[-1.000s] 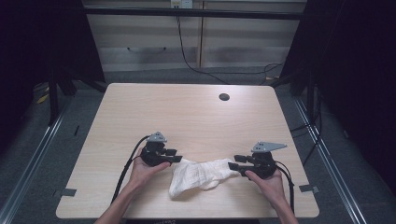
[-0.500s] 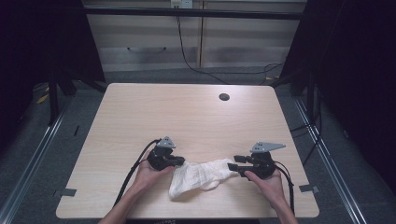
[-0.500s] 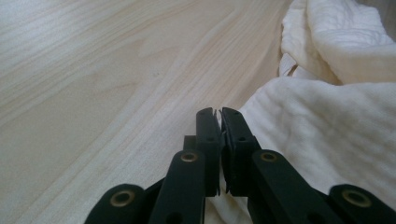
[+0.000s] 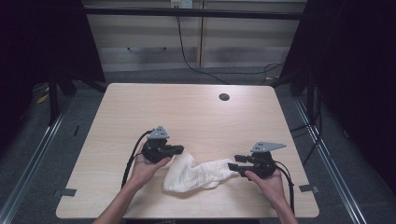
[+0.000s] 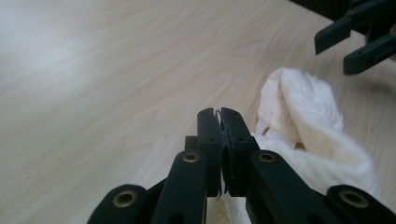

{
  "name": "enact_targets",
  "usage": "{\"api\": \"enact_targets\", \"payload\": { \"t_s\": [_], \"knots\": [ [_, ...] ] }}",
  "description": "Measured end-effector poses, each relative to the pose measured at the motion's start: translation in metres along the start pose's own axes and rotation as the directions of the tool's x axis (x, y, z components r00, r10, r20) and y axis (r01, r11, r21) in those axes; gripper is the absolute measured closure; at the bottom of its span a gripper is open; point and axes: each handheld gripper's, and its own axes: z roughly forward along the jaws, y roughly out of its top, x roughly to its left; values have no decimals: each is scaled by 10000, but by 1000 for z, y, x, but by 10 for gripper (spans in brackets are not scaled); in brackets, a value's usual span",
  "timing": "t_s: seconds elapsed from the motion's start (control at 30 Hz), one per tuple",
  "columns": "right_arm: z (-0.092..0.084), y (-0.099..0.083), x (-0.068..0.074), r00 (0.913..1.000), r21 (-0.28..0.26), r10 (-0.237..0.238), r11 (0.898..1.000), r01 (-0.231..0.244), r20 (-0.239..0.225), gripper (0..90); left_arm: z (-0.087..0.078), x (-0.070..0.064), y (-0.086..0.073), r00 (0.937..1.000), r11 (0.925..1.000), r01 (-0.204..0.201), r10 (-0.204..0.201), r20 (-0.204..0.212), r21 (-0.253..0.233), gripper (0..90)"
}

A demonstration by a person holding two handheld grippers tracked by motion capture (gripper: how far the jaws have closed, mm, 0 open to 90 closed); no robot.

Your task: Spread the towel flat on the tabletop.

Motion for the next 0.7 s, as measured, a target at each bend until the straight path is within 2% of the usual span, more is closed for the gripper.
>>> {"api": "enact_targets", "payload": {
  "t_s": [0.23, 0.43, 0.6, 0.7],
  "knots": [
    [-3, 0, -1, 10000, -39, -17, 10000, 17, 50, 506, -17, -17, 35, 9967, 9947, -790, 777, -230, -657, 877],
    [-7, 0, -1, 10000, -98, -62, 9999, 62, 75, 506, -32, -28, 70, 9920, 9834, -1251, 1218, -328, -1314, 878],
    [-9, 1, -1, 9999, -199, -15, 9998, 17, 112, 506, -53, -38, 100, 9855, 9650, -1687, 1618, -502, -2008, 878],
    [-9, 0, -1, 10000, -182, -27, 9998, 28, 94, 503, -67, -42, 110, 9829, 9540, -1841, 1762, -541, -2365, 878]
  ]
}}
